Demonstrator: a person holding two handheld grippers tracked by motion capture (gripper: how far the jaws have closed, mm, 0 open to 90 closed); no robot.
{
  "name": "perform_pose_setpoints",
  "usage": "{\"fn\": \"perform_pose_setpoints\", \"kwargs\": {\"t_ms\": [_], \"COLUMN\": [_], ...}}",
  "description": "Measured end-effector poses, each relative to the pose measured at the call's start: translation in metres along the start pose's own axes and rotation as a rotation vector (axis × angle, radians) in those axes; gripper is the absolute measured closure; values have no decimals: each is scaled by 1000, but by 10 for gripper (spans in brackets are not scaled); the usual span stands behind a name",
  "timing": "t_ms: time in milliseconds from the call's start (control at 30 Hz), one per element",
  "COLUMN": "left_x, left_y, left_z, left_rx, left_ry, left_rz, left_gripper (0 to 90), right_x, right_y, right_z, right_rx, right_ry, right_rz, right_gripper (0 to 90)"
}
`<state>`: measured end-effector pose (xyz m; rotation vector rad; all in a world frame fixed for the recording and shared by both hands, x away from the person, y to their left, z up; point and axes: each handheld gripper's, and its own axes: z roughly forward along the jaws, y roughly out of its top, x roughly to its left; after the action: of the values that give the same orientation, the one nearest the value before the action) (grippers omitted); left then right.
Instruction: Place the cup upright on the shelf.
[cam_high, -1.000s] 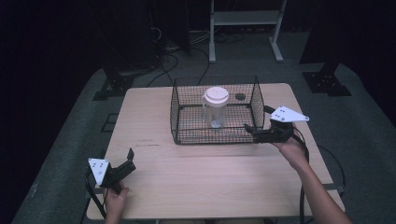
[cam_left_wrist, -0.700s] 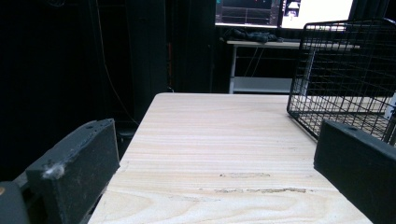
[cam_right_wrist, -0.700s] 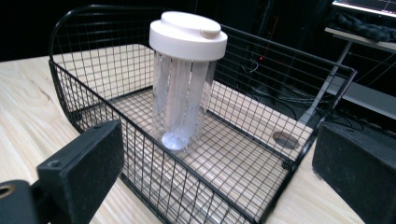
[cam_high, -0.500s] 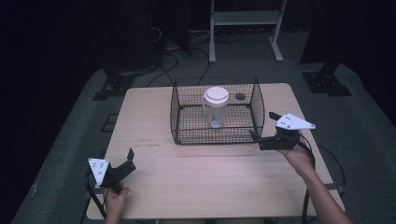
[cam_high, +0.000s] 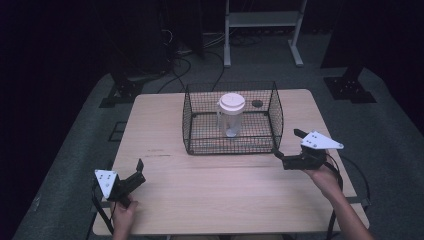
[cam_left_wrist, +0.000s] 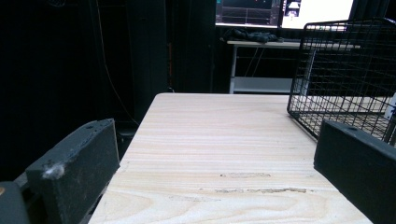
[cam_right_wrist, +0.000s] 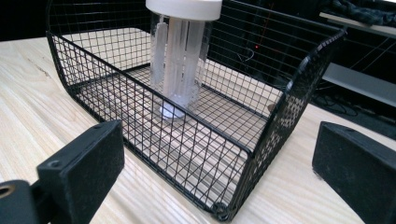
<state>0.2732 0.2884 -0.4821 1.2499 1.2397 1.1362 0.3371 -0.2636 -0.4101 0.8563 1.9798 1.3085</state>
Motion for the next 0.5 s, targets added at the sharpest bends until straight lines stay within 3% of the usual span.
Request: {"fn": "perform_pose_setpoints", "kwargs": {"t_ms": [500], "left_x": [0], "left_y": [0], "left_z": [0], "left_rx": [0], "left_ry": [0], "left_rz": [1], "left_gripper": [0], "right_x": [-2], "right_y": [-17], "right_z": [-17], "right_rx": [-22], "right_ry": [-24], "right_rz": [42], "right_gripper": [18]}}
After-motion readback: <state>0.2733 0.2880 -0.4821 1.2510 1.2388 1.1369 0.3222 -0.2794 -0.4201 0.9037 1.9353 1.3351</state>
